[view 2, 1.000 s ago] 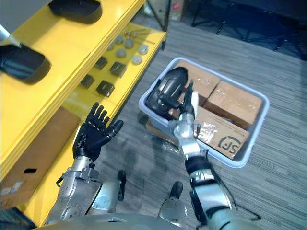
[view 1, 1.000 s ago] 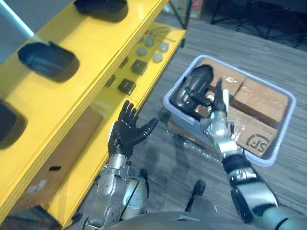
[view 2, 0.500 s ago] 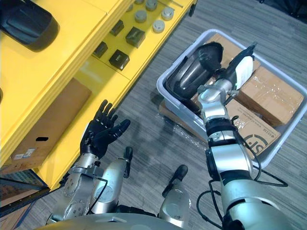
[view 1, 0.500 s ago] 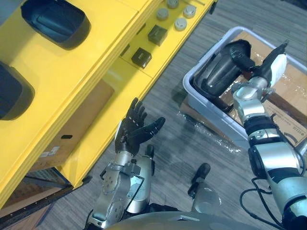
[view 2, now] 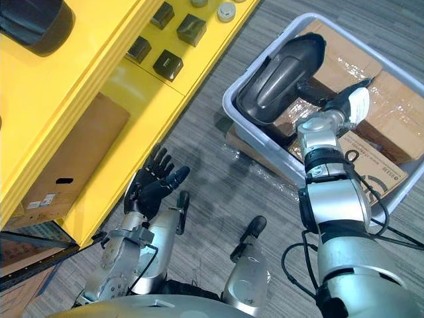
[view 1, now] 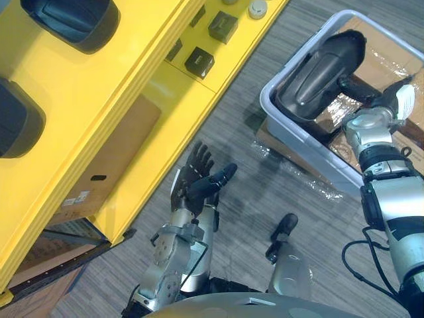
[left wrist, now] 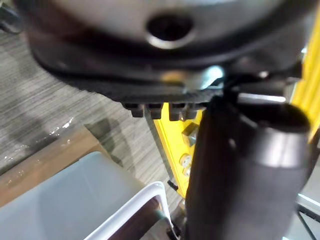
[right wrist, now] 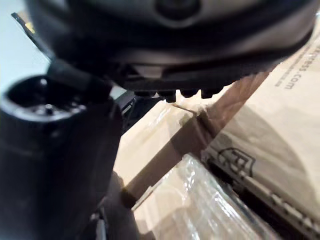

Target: Walk over and take three plastic housings, then place them on the shelf

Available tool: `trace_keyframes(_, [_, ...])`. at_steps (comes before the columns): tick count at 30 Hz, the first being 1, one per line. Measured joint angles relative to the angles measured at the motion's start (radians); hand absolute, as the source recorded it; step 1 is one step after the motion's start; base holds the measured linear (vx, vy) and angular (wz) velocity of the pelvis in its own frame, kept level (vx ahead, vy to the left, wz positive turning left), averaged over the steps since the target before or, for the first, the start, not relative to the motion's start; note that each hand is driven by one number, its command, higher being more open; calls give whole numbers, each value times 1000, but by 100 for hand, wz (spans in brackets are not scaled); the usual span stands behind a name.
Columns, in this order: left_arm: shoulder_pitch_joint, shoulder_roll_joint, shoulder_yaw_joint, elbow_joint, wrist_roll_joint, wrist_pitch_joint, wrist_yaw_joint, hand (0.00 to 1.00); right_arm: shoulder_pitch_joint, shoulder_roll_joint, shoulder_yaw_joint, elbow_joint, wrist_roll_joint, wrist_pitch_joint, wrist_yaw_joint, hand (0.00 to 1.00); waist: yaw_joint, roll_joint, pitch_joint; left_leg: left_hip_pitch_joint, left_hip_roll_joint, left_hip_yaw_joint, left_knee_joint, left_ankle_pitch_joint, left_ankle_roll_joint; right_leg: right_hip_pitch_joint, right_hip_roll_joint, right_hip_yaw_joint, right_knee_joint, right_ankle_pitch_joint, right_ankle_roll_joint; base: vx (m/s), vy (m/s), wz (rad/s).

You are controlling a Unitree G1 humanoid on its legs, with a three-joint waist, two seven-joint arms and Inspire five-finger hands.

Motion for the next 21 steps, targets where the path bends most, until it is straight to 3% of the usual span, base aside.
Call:
trace_keyframes(2, [-2, 0, 0, 22, -6, 0, 10, 100, -24, -4, 18, 22, 0, 12, 25, 100, 9, 0, 0, -17, 0, -5, 2, 2, 0, -14, 1, -3, 3, 0, 0, -5, 3, 5])
trace_keyframes(3, [-12, 0, 0, 46, -11, -1, 15, 100, -36, -9, 29, 31, 0, 17, 39, 0, 20, 2, 0, -28, 0, -5, 3, 3, 0, -24, 1, -3, 3, 0, 0, 0, 0, 0])
trace_keyframes(11, [-40, 5, 17, 81, -35, -28, 37, 100, -60, -134, 136, 65, -87, 67, 92, 0, 54, 14, 6, -73, 2, -32, 28, 3, 0, -43, 6, -29, 10, -4, -7, -21, -4, 7])
trace_keyframes(14, [-47, 9, 21, 81, -35, -35, 37, 100, -61, -137, 174, 65, -143, 89, 126, 0, 56, 14, 6, -76, 9, -33, 30, 4, -2, -47, 12, -31, 14, -6, -11, -11, -6, 0])
trace_keyframes(18, [-55, 28, 25, 81, -34, -35, 33, 100, -86, -138, 223, 67, -299, 176, 196, 0, 55, 14, 6, -63, 19, -38, 13, 14, -11, -38, 23, -38, 12, -9, -15, -2, -19, 1])
trace_keyframes(21, [-39, 38, 44, 75, -34, -35, 23, 100, -72, -122, 247, 90, -357, 203, 243, 0, 52, 13, 6, -25, 20, -40, -22, 26, -16, -8, 26, -51, 1, -10, -16, 24, -42, 5])
